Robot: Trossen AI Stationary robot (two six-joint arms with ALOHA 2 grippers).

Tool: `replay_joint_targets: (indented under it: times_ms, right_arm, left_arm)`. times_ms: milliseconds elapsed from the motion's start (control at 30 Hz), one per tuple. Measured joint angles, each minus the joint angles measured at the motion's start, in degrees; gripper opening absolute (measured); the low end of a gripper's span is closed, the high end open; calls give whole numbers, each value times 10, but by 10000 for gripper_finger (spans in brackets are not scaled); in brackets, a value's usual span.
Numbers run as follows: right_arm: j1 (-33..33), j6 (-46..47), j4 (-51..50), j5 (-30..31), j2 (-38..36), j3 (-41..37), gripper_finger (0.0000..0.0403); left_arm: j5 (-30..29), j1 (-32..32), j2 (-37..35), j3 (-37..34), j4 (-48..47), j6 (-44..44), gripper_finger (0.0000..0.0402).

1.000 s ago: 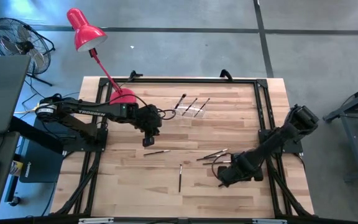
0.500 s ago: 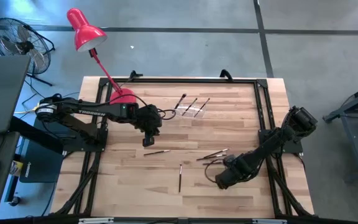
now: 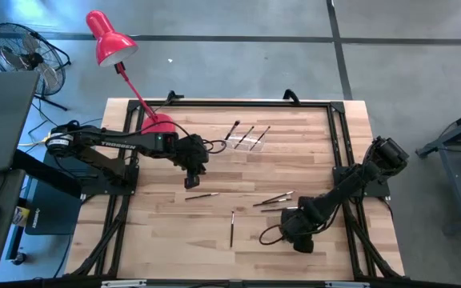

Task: Put items in baskets/containers
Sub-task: Put the highlighter brush into the transparent organizer

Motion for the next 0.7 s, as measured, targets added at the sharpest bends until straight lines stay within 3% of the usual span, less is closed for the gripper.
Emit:
replay_joint_targets:
  times_ms: [233, 400, 700]
  right_arm:
    - [0, -147, -8, 12, 0, 0, 126]
    - [7, -203, -18, 16, 0, -1, 126]
    - [13, -181, 62, -14, -4, -67, 126]
  left_arm:
    - [0, 0, 0, 0, 0, -15, 62]
    - [0, 0, 0, 0, 6, -28, 62]
    - [-1, 0, 0, 0, 18, -41, 62]
